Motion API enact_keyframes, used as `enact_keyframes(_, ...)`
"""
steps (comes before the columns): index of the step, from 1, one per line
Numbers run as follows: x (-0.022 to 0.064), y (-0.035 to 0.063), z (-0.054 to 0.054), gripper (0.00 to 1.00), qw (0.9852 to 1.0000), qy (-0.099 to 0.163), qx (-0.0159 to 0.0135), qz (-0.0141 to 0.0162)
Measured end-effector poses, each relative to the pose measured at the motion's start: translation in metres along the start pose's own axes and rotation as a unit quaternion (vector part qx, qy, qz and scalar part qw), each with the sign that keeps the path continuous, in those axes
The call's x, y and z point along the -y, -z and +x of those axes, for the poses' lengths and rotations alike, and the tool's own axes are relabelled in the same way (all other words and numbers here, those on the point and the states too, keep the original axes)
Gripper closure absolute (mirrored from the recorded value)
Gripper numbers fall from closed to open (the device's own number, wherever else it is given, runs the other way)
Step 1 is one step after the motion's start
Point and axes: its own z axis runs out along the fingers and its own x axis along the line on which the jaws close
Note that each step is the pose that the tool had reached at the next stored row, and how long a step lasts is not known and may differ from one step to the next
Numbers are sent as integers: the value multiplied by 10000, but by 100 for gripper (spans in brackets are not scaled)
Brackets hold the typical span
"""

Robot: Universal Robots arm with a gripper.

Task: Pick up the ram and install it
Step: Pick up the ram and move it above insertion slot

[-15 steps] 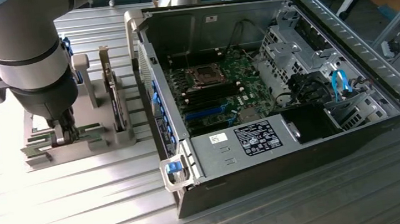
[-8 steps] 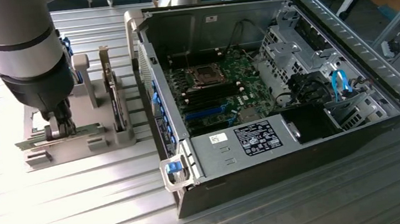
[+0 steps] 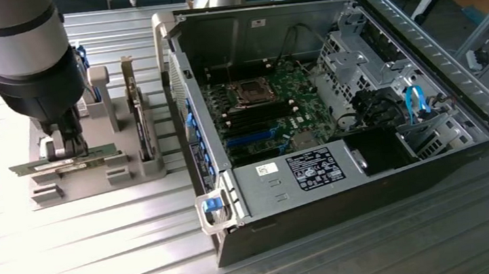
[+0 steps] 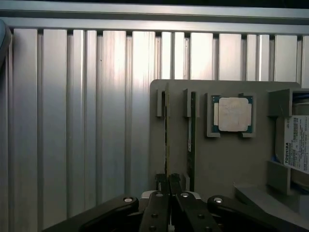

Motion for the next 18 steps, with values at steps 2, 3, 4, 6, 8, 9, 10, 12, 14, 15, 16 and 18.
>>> enact_keyframes(2,-1,53,-1,88,10000,0,0,0)
enact_keyframes(3,-2,71,-2,88,10000,0,0,0)
enact_keyframes(4,-2,95,-2,88,10000,0,0,1)
enact_keyframes(6,-4,138,-3,88,10000,0,0,0)
enact_keyframes(8,-5,188,-4,88,10000,0,0,0)
enact_keyframes(9,-6,207,-5,88,10000,0,0,0)
enact_keyframes(10,-6,230,-6,88,10000,0,0,0)
enact_keyframes(12,-8,300,-7,88,10000,0,0,0)
enact_keyframes(14,-10,355,-9,88,10000,0,0,0)
enact_keyframes(15,-11,386,-9,88,10000,0,0,0)
enact_keyframes(16,-11,407,-10,88,10000,0,0,0)
enact_keyframes(18,-12,451,-11,88,10000,0,0,1)
